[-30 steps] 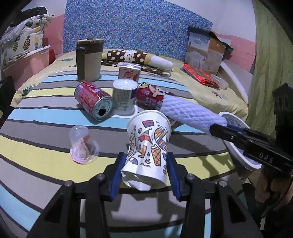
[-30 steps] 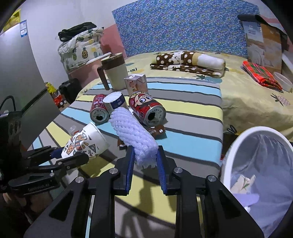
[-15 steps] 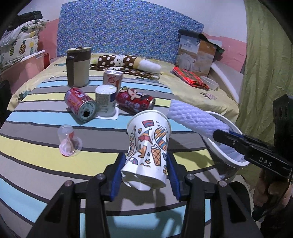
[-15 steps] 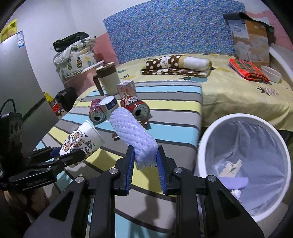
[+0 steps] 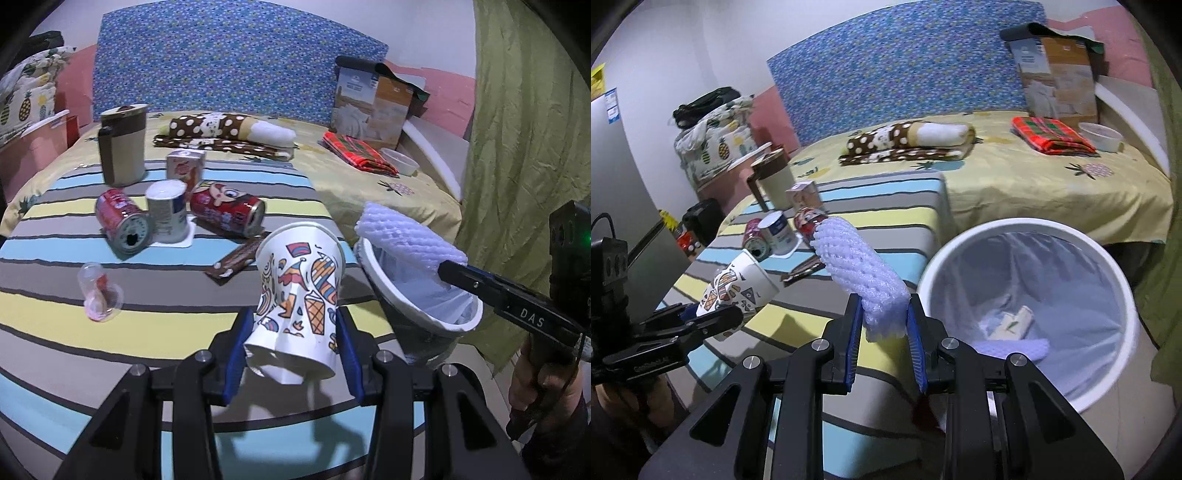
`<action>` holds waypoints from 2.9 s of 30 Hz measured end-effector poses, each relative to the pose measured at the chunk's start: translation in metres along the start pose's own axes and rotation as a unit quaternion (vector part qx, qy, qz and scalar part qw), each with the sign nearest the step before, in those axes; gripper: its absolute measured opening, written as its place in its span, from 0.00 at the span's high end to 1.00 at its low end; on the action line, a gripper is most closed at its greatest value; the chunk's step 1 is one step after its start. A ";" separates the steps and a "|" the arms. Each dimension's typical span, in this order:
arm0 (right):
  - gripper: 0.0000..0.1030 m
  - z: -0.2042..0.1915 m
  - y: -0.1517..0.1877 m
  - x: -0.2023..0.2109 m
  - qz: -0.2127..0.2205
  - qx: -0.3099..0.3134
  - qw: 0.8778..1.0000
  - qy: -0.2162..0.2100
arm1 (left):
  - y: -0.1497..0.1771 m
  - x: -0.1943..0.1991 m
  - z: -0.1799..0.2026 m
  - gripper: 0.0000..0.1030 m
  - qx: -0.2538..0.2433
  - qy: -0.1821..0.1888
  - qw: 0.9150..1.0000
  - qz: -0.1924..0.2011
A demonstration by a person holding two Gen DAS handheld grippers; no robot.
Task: Collect trash
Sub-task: 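Carry the paper cup and foam net over the bin with both tools, then open both tools to drop the paper cup and foam net into the bin, then move both tools back toward the clear plastic cup and red can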
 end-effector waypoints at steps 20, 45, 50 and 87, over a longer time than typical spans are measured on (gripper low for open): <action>0.75 0.069 0.011 0.036 0.021 -0.063 0.995 0.075 | -0.023 -0.035 0.088 0.55 -0.071 0.063 0.995 -0.013; 0.74 0.110 0.021 0.034 -0.012 -0.087 0.988 0.128 | -0.035 -0.095 0.144 0.52 -0.116 0.090 0.988 -0.046; 0.74 0.112 0.022 0.032 -0.017 -0.087 0.988 0.130 | -0.037 -0.100 0.142 0.51 -0.114 0.090 0.988 -0.049; 0.54 0.036 0.015 0.016 -0.017 -0.029 0.999 0.036 | -0.014 -0.041 0.062 0.43 -0.039 0.031 0.999 -0.015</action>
Point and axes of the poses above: each gripper's, at about its wrist camera, not at the fingertips, and x roughly against the way its jaws point, z to its right, y to its underside, the point moved 2 cm from there along -x, roughly the way its jaws point, and after that the axes turned 4 degrees about -x, right-handed, at the moved point
